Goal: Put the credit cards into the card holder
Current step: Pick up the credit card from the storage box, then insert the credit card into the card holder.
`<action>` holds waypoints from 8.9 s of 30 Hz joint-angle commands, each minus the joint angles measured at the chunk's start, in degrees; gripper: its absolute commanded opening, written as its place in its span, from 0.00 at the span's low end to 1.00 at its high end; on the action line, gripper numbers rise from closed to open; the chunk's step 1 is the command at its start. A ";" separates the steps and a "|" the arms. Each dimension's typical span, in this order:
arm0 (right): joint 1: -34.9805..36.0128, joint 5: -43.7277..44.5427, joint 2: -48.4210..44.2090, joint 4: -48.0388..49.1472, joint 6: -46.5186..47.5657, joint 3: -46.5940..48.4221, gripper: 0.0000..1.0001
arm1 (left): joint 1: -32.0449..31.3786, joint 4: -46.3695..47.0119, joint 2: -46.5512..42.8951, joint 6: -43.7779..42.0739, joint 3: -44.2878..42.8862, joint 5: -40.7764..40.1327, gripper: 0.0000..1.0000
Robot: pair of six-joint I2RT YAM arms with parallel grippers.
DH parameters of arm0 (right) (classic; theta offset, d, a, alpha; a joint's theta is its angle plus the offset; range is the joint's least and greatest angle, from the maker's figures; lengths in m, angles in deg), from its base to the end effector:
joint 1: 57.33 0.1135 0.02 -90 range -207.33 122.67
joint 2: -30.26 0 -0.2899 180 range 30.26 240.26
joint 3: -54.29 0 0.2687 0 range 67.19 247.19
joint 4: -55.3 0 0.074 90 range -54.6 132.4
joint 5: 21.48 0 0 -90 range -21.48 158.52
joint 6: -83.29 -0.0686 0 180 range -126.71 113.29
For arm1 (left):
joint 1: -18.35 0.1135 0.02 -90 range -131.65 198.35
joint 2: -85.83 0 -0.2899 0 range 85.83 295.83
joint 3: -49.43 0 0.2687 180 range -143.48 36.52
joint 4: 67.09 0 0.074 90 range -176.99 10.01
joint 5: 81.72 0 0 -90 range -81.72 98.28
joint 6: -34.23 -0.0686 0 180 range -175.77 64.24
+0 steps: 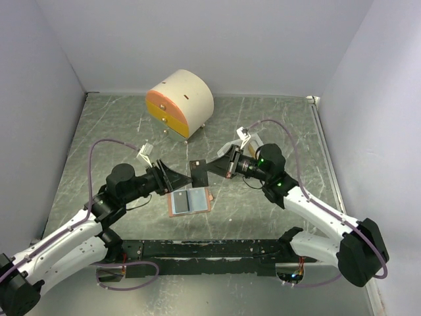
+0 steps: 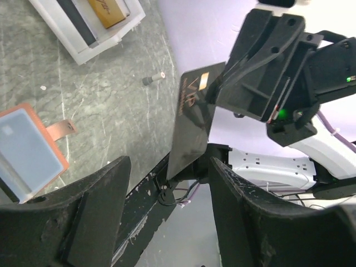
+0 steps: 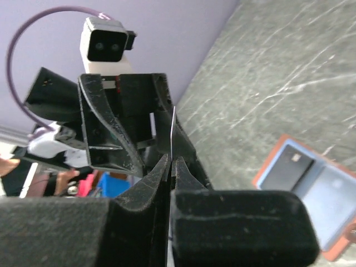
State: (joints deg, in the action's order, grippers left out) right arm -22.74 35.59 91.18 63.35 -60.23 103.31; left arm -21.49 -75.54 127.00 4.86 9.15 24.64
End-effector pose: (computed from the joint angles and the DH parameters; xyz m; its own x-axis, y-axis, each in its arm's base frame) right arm 0.2038 0.1859 0.3026 -0.7750 0.2853 -0.5639 -0.5043 0.2584 0.8240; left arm 0.1476 -0.1484 0.2775 -0.7828 -0.4359 -0.4441 0.2976 0.3646 -0.8823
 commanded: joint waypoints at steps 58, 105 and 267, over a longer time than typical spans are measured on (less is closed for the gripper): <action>7.40 22.22 18.17 -22.07 18.93 3.18 0.51 | 0.95 -12.79 10.82 -4.64 1.04 -8.17 0.07; 12.84 30.90 27.77 -26.05 23.29 6.25 0.28 | 8.15 8.49 27.81 -5.70 9.60 6.58 0.07; 14.49 26.93 23.14 -17.99 13.04 -0.66 0.05 | 2.83 32.34 48.87 -2.10 11.46 5.03 0.11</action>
State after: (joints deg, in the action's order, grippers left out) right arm -9.36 66.50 115.86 42.69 -44.60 103.59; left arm -16.85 -40.81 174.21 4.07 21.08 31.37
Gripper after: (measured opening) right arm 0.060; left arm 0.107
